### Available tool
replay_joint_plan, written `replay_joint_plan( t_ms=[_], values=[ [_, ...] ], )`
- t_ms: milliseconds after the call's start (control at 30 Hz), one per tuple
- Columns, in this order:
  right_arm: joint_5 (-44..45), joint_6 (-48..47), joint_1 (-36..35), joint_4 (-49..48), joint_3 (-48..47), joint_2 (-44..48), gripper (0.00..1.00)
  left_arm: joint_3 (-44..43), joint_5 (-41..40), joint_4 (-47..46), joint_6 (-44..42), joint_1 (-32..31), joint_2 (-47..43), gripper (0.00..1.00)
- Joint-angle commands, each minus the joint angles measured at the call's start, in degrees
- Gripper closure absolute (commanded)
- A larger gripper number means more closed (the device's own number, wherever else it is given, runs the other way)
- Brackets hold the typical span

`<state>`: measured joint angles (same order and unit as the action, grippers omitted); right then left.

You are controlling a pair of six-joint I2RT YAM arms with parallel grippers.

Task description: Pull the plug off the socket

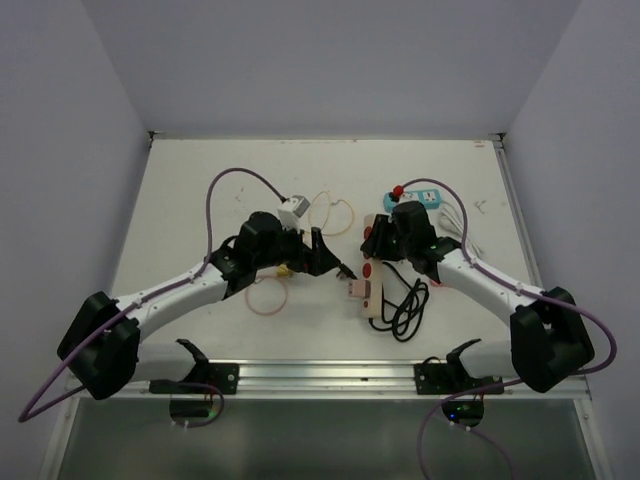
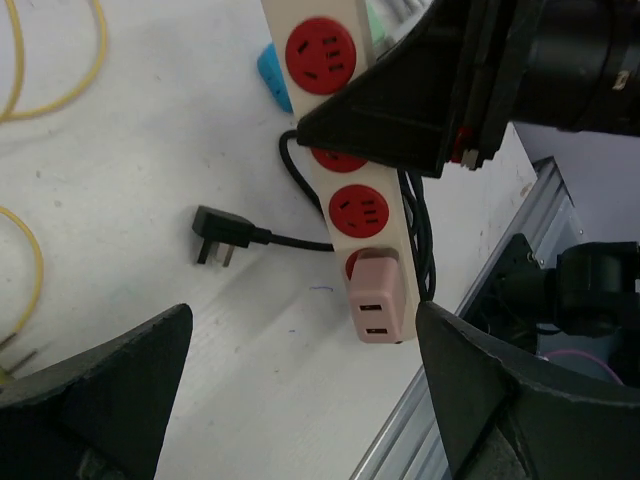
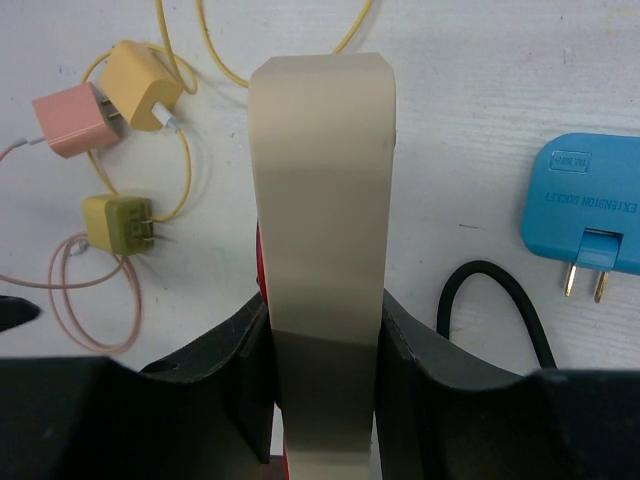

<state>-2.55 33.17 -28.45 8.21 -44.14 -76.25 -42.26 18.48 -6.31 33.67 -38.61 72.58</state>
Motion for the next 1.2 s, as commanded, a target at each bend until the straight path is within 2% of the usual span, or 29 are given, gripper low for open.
replay_joint_plan(
  t_ms=[0,233,600,667,800,833,900,933,1033,1133,1167],
  values=[
    [-0.7,3.7,-0.1,-4.0,-3.4,3.2,1.00,1.9,-0.4,-4.6,3.7,-3.0,2.3,0.04],
    [-0.8,5.1,-0.1,-5.0,-3.1,3.9,1.00,-1.6,-1.4,-7.6,5.0,-11.6,8.9,0.06],
    [-2.3,6.1,-0.1,-6.7,-2.4,5.0,1.00,-4.5,-3.6,-9.8,6.2,-13.8,14.9,0.17],
    [-2.5,6.2,-0.1,-7.0,-2.3,5.0,1.00,-4.7,-3.9,-10.2,6.4,-13.8,15.1,0.25],
    [-2.5,6.1,-0.2,-7.3,-1.6,5.1,1.00,-4.8,-3.7,-10.4,6.3,-13.8,15.1,0.49],
    [-2.5,6.2,-0.1,-7.4,-1.4,5.2,1.00,-4.8,-3.5,-10.4,6.4,-13.8,15.1,0.61],
    [-2.6,6.4,-0.1,-7.6,-1.1,5.1,1.00,-4.5,-3.2,-10.3,6.4,-13.9,14.9,0.75],
    [-2.8,6.6,-0.1,-7.7,-1.0,5.0,1.00,-4.3,-3.2,-10.3,6.3,-13.8,14.7,0.86],
    [-3.6,6.7,-0.1,-7.9,-0.7,4.7,0.99,-3.6,-3.3,-10.9,6.2,-13.8,13.9,1.00],
    [-4.5,6.7,-0.1,-7.9,0.5,4.8,0.77,-3.2,-4.2,-11.2,5.6,-13.8,12.8,1.00],
    [-4.7,6.9,-0.1,-7.9,1.0,5.0,0.58,-3.1,-4.5,-11.3,5.2,-13.8,12.5,1.00]
  ],
)
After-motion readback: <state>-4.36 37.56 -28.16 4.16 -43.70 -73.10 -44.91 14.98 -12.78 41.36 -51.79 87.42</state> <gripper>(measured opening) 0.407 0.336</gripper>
